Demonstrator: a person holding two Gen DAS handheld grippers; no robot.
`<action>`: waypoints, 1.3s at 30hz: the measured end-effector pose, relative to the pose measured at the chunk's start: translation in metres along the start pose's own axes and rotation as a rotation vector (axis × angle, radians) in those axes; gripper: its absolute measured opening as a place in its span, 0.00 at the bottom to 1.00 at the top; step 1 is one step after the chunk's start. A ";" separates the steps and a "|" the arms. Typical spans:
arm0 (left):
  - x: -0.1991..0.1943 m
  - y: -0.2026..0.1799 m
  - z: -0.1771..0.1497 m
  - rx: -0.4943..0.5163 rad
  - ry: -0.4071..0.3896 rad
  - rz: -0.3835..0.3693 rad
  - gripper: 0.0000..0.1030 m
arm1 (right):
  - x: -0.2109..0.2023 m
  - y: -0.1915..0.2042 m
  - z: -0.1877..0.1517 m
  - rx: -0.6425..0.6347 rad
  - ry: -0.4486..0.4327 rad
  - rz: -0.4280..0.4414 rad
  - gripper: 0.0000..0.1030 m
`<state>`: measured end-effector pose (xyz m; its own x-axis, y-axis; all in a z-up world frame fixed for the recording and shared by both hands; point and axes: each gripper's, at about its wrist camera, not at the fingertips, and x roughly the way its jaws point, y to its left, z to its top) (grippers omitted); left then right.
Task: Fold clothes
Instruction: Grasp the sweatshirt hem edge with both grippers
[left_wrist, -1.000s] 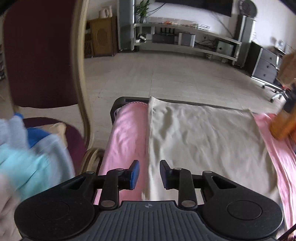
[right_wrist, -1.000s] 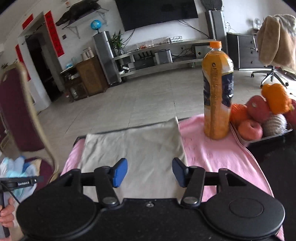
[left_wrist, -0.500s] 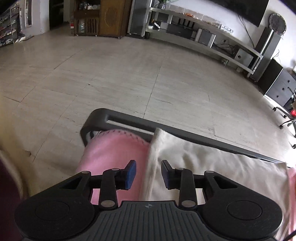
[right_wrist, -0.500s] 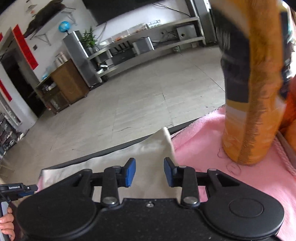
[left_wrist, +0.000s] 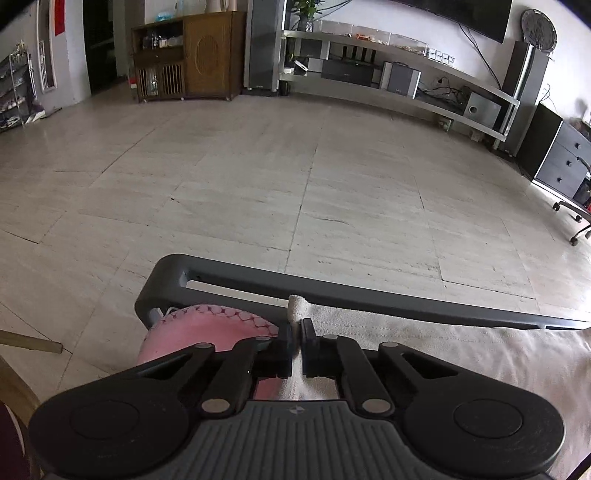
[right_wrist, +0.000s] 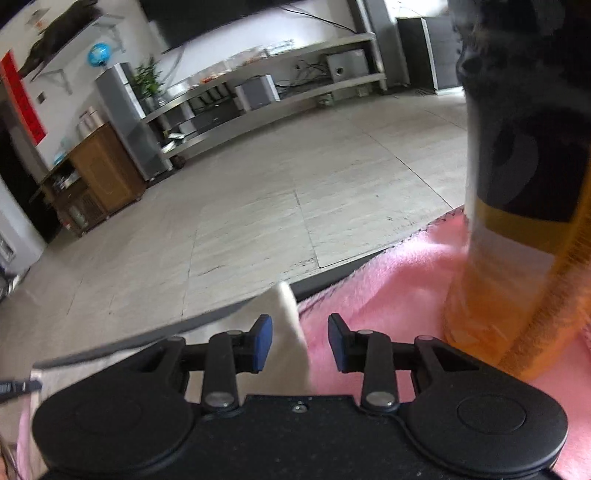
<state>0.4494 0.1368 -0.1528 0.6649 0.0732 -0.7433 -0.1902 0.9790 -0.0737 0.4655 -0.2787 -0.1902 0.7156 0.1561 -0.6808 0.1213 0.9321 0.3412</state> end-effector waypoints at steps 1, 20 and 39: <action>0.000 0.001 0.001 0.000 -0.002 0.001 0.04 | 0.005 0.000 0.002 0.013 0.004 -0.002 0.32; -0.062 -0.006 0.005 0.040 -0.079 0.000 0.04 | -0.065 0.034 0.009 -0.083 -0.124 0.104 0.05; -0.254 0.022 -0.172 0.077 -0.041 -0.016 0.08 | -0.333 0.015 -0.096 -0.226 -0.103 0.071 0.00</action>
<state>0.1517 0.1073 -0.0797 0.6966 0.0641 -0.7146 -0.1243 0.9917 -0.0323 0.1627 -0.2849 -0.0208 0.7846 0.2001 -0.5868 -0.0797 0.9712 0.2245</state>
